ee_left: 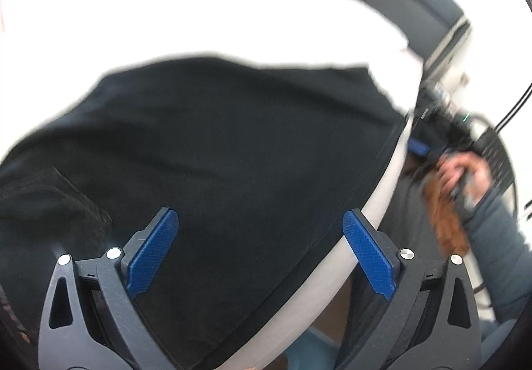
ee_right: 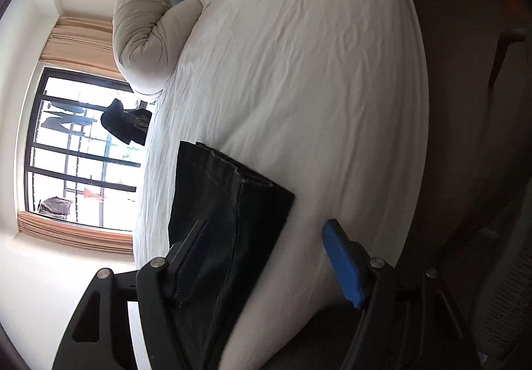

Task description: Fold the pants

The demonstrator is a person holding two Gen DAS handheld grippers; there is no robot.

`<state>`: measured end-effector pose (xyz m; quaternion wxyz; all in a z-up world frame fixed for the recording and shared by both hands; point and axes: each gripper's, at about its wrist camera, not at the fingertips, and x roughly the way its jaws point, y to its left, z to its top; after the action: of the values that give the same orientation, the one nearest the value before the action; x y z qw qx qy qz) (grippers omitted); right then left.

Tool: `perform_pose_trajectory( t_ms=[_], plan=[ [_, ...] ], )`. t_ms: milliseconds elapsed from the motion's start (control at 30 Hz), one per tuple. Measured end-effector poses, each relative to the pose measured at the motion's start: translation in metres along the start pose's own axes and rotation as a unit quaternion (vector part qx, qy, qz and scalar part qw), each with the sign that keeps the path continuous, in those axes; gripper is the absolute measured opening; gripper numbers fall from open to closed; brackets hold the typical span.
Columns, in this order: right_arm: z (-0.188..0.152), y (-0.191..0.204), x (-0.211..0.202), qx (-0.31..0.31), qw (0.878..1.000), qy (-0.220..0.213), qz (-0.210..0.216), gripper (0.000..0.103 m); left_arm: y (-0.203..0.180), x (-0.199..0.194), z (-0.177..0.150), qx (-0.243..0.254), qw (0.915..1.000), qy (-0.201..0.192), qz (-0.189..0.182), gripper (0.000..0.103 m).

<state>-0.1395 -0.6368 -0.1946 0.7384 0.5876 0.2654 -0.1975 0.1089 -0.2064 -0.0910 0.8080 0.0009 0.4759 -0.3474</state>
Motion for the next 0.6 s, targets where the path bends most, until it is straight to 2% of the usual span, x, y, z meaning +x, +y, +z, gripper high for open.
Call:
perform_pose_trajectory(
  t_ms=[133,300,333,367,400,433,500,600],
  plan=[
    [-0.002,-0.006,-0.003,0.016,1.000,0.005,0.011,0.073,0.018,-0.006,0.006,-0.029,0.9992,-0.027,0.005,0.103],
    [0.001,-0.006,-0.002,0.027,0.999,0.011,0.030,0.072,0.050,0.012,-0.004,-0.085,0.9960,-0.008,0.025,0.103],
    [0.000,-0.006,-0.002,0.031,0.999,0.011,0.037,0.071,0.057,0.016,-0.006,-0.098,0.9948,0.000,0.027,0.103],
    [-0.001,-0.005,-0.003,0.033,0.998,0.013,0.046,0.065,0.062,0.019,-0.008,-0.108,0.9938,0.004,0.026,0.103],
    [-0.002,-0.004,-0.002,0.034,0.998,0.019,0.056,0.057,0.065,0.020,-0.009,-0.112,0.9935,0.003,0.024,0.103],
    [-0.004,-0.002,0.000,0.033,0.997,0.026,0.062,0.056,0.066,0.021,-0.009,-0.112,0.9934,0.000,0.024,0.103],
    [-0.008,0.002,0.005,0.025,0.998,0.033,0.045,0.056,0.065,0.021,-0.009,-0.108,0.9937,0.002,0.029,0.103],
    [-0.009,-0.002,0.013,0.047,0.997,0.037,0.045,0.055,0.062,0.024,-0.011,-0.103,0.9940,0.004,0.036,0.103]
  ],
)
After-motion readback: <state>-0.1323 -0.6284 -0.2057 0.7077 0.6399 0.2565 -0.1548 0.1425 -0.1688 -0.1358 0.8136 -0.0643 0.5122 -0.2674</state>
